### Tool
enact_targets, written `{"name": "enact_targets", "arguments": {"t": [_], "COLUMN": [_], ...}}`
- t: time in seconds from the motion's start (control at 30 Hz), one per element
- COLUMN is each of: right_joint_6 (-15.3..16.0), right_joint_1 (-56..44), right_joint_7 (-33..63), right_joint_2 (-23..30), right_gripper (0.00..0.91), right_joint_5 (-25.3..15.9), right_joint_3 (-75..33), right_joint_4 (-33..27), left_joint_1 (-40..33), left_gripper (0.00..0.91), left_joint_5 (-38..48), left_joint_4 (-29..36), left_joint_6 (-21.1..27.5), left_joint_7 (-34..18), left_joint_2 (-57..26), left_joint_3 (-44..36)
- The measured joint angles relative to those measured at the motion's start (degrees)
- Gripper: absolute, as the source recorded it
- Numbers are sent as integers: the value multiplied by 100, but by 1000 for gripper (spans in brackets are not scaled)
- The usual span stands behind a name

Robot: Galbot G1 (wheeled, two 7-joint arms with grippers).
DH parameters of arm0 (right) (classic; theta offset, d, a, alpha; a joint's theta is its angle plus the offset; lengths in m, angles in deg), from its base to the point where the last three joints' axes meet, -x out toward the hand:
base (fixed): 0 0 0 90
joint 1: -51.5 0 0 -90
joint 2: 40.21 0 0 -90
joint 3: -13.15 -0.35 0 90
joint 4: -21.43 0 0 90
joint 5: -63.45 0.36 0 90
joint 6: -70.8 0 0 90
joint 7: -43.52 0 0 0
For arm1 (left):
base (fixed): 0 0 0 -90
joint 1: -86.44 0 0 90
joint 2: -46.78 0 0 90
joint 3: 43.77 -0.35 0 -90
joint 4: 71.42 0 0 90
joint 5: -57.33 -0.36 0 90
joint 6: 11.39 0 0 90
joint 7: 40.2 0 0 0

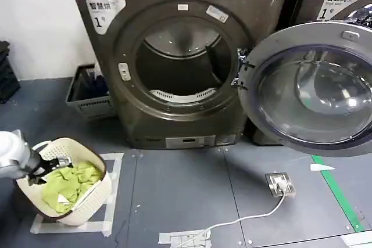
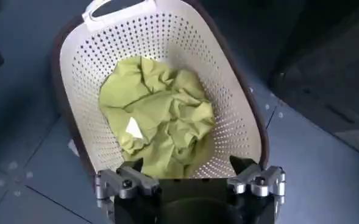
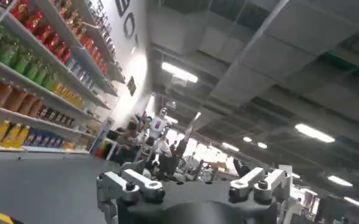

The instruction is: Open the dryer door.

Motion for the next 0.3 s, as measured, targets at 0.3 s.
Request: {"name": "enact_targets", "arguments": {"t": [0.3], "right_joint_6": [24], "right_joint_1": [2], "right_joint_7": [2], "right_joint_2": [0], "right_gripper": [907], "right_joint_5": [6], "right_joint_3": [-30], "right_joint_4": [-25], "left_joint_1": [37], "left_gripper": [907], "left_joint_5": [-56], "left_joint_4": [-8], "left_joint_6": [0], "left_joint_7": [24], "left_joint_2": [15], "left_joint_3": [-14]}}
